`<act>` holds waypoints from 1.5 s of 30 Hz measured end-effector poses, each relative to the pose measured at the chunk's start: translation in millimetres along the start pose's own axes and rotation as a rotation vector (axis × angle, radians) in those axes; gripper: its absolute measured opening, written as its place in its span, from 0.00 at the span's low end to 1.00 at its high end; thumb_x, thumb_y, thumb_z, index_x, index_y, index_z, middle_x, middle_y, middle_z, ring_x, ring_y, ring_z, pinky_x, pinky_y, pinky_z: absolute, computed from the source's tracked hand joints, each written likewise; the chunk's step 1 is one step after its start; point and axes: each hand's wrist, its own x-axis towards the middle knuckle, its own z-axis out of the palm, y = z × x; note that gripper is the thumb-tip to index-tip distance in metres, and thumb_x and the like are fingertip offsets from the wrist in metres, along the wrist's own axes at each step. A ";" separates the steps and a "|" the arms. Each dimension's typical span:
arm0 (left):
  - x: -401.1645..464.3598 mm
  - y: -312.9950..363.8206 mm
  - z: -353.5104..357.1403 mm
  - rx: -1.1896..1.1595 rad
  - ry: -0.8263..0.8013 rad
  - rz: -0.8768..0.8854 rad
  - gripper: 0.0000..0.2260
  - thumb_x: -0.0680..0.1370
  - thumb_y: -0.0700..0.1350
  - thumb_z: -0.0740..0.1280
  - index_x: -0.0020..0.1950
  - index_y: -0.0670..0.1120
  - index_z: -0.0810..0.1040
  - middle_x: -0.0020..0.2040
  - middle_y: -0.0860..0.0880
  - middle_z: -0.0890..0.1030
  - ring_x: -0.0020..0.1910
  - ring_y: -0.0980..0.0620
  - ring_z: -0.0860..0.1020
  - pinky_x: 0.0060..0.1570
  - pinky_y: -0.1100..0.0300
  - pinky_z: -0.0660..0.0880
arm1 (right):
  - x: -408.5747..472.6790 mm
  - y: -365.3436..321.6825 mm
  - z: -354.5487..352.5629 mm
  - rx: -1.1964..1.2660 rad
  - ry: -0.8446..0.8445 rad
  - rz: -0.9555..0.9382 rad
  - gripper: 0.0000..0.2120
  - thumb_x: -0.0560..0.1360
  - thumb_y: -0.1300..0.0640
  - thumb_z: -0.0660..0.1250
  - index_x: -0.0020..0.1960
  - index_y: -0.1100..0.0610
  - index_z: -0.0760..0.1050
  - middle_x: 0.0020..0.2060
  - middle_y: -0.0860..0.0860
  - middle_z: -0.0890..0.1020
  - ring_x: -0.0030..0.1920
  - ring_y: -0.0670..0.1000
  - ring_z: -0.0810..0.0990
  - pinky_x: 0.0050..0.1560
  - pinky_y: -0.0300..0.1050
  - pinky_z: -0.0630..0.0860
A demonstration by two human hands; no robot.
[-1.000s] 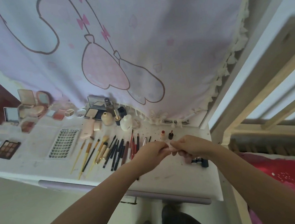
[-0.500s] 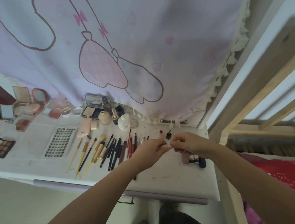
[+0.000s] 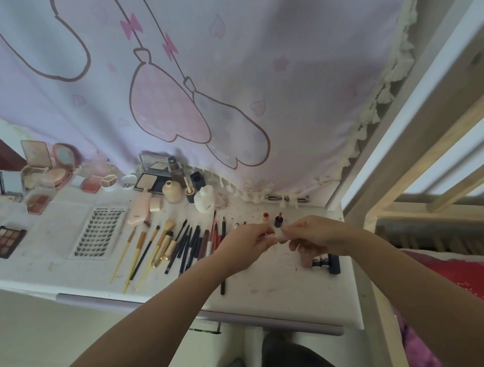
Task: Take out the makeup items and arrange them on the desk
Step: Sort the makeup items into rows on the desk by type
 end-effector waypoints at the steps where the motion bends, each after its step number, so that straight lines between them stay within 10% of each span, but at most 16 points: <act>1: -0.6 0.5 -0.1 -0.003 -0.007 0.005 0.10 0.79 0.50 0.61 0.54 0.47 0.78 0.42 0.48 0.81 0.41 0.48 0.79 0.45 0.51 0.77 | 0.3 -1.1 -0.2 0.024 -0.026 0.027 0.20 0.79 0.43 0.58 0.51 0.58 0.79 0.32 0.48 0.76 0.27 0.43 0.71 0.30 0.35 0.69; 15: -21.7 -40.3 -33.9 -0.157 -0.103 -0.265 0.08 0.81 0.46 0.58 0.46 0.45 0.75 0.35 0.52 0.75 0.31 0.56 0.73 0.27 0.69 0.69 | -9.6 42.9 -47.7 0.257 0.094 -0.029 0.12 0.79 0.53 0.61 0.50 0.62 0.77 0.32 0.51 0.74 0.28 0.45 0.69 0.30 0.37 0.65; 24: -10.4 -29.9 17.8 -0.421 0.044 -0.345 0.10 0.81 0.46 0.60 0.61 0.45 0.70 0.54 0.50 0.81 0.51 0.56 0.78 0.45 0.66 0.74 | 7.8 57.3 0.7 0.433 0.118 -0.072 0.11 0.79 0.55 0.62 0.60 0.57 0.72 0.51 0.52 0.81 0.50 0.48 0.80 0.48 0.41 0.79; 33: 20.4 -21.5 48.8 -0.078 0.322 -0.239 0.08 0.77 0.46 0.66 0.54 0.46 0.76 0.49 0.52 0.76 0.46 0.54 0.74 0.49 0.62 0.71 | 64.8 55.7 41.3 -0.127 0.596 -0.230 0.14 0.79 0.45 0.59 0.54 0.54 0.74 0.47 0.51 0.77 0.44 0.48 0.76 0.47 0.41 0.73; 37: 28.0 -29.7 57.5 0.154 0.364 -0.221 0.09 0.78 0.49 0.63 0.56 0.48 0.76 0.54 0.53 0.77 0.56 0.52 0.73 0.60 0.57 0.62 | 81.0 54.8 52.6 -0.278 0.660 -0.198 0.10 0.80 0.54 0.56 0.53 0.59 0.72 0.48 0.55 0.77 0.46 0.57 0.77 0.51 0.53 0.73; 45: 30.9 -47.8 66.6 0.310 0.385 -0.229 0.07 0.75 0.45 0.67 0.51 0.46 0.79 0.50 0.49 0.81 0.55 0.46 0.75 0.57 0.50 0.63 | 89.6 53.8 56.1 -0.468 0.608 -0.178 0.10 0.81 0.56 0.53 0.57 0.59 0.70 0.56 0.54 0.74 0.52 0.54 0.74 0.43 0.42 0.59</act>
